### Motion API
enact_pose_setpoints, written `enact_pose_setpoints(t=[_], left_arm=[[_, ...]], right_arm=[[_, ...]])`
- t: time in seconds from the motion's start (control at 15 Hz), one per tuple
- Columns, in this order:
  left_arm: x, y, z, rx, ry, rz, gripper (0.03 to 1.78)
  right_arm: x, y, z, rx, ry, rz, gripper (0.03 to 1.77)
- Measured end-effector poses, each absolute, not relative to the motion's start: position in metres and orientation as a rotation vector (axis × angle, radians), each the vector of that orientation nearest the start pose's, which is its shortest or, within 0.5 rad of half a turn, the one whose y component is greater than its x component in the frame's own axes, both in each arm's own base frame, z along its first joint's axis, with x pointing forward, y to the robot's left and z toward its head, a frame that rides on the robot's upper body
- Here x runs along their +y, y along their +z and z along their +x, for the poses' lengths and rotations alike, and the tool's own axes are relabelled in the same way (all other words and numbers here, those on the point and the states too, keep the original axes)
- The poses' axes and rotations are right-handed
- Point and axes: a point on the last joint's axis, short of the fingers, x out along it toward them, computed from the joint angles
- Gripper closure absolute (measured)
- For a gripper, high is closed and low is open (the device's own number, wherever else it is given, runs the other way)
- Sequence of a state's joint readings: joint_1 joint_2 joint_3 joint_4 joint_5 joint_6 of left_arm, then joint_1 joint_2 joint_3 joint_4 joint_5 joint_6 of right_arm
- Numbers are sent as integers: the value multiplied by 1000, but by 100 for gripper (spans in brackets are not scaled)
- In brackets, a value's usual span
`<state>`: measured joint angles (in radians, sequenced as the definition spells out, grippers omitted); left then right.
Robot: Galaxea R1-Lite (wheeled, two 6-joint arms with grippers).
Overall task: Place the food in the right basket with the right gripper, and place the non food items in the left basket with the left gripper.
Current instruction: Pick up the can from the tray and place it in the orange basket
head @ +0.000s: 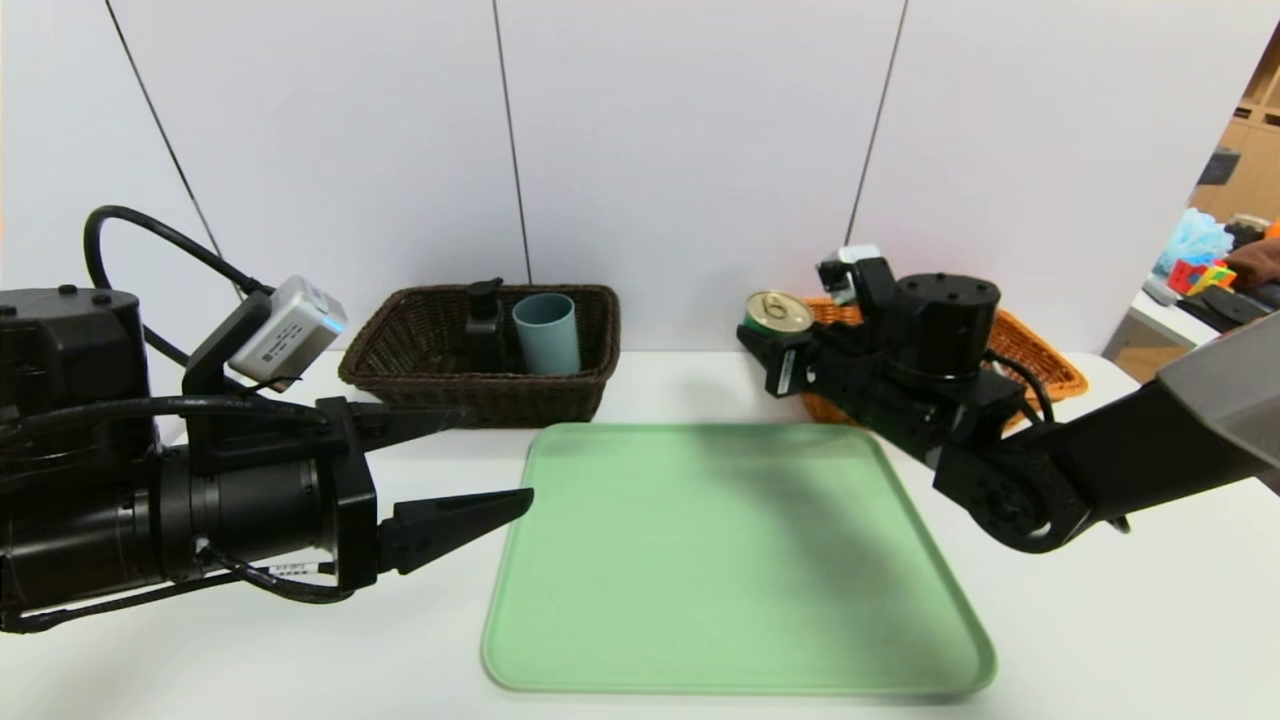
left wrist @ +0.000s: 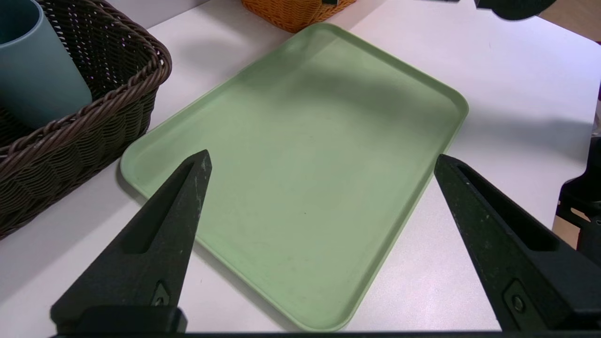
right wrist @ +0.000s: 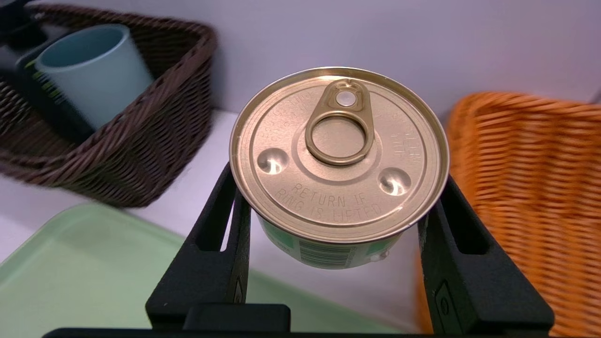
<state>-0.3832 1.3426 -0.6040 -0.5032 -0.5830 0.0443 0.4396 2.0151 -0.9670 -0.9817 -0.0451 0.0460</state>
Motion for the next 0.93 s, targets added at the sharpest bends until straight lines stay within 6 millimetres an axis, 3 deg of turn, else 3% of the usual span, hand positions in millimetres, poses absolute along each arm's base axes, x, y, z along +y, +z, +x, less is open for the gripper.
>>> enact_pose_setpoints(t=[0.33,0.67,0.93], left_arm=[[-89,207,188,225,-965,13,12],[-89,207,188,228,-965,10,12],[-89,206,189,232,-964,9,12]], right_arm=[[109,176,367,44,246,20,83],[72,172,380,87,153,13,83],[59,159,391,150,113,9,83]])
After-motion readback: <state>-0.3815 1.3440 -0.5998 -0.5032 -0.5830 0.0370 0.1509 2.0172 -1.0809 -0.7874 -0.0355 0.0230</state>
